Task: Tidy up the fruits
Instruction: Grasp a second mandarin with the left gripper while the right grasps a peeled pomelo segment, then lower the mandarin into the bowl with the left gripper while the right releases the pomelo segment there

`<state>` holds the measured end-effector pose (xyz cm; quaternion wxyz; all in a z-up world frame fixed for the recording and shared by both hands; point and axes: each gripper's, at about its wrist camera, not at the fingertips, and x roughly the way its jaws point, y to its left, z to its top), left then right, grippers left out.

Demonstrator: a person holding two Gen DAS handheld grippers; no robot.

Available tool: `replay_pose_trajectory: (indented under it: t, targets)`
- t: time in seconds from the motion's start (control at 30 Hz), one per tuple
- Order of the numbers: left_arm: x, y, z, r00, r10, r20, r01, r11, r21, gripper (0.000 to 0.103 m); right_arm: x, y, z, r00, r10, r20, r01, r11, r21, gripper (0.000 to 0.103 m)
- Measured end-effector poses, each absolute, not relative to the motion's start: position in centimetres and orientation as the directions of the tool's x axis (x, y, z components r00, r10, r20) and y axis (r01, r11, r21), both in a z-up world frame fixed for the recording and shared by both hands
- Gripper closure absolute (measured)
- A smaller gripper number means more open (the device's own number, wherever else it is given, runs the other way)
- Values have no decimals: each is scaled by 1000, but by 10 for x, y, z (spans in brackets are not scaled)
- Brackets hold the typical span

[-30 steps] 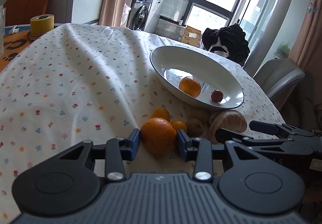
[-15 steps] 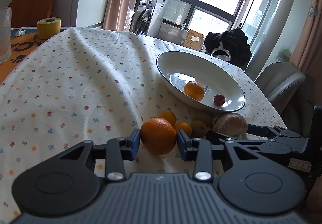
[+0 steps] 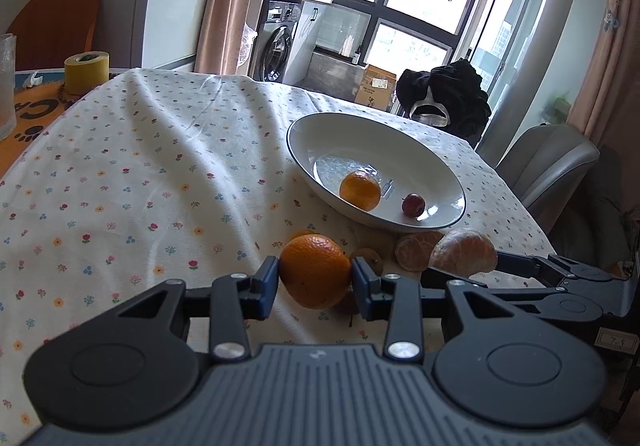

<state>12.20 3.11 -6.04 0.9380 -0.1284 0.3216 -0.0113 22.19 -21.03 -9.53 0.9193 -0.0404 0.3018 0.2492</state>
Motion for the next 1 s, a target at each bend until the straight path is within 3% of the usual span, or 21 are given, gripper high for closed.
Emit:
replay_pose_trajectory:
  t: [1.0]
  targets:
    - [155,12,-42,812,-114,-573,-16,976,-217,65,238,-226,-68,727,483,-487,-496,861,113,14]
